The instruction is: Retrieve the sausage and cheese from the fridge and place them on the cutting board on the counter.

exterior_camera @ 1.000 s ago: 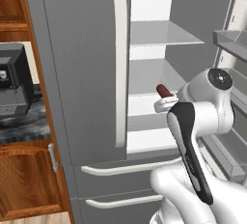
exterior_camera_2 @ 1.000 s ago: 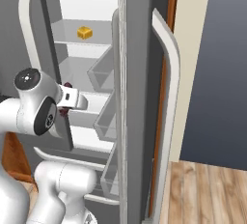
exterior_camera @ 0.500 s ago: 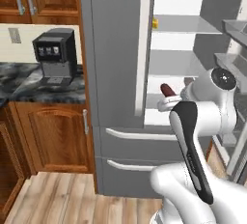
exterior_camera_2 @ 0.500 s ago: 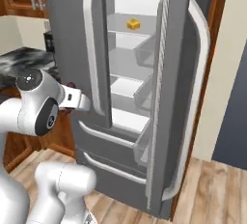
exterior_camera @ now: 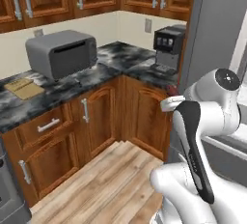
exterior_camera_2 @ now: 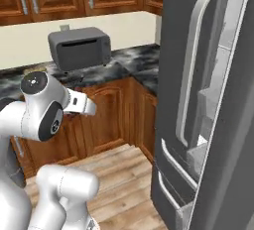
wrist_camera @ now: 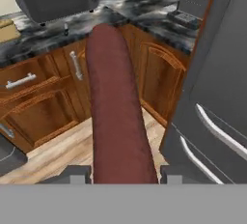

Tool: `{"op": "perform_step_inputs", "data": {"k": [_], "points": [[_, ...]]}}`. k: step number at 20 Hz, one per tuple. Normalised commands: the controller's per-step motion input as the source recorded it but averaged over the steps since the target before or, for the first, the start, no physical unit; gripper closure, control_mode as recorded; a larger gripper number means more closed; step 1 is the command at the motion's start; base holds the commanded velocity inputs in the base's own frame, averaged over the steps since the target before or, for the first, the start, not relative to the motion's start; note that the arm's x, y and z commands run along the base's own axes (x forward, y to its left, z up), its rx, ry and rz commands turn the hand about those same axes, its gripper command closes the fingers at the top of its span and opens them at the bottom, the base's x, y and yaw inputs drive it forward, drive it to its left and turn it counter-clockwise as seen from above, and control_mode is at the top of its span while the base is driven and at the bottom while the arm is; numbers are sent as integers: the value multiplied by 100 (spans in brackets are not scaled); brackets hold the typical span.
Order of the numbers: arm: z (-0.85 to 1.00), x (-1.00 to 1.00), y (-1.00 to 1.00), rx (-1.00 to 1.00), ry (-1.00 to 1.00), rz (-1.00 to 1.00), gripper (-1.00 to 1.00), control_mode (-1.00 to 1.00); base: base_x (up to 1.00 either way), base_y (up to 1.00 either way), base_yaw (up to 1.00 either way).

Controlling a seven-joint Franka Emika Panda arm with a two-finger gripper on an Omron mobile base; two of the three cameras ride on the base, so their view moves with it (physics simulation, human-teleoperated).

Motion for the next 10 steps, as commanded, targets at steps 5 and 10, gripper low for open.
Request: {"op": "perform_step_inputs", "data": {"k": [5, 10], "points": [[0, 0, 0, 0, 0, 0, 100, 100, -1, 0, 100], [0, 0, 0, 0, 0, 0, 100, 100, 4, -1, 93]]}}
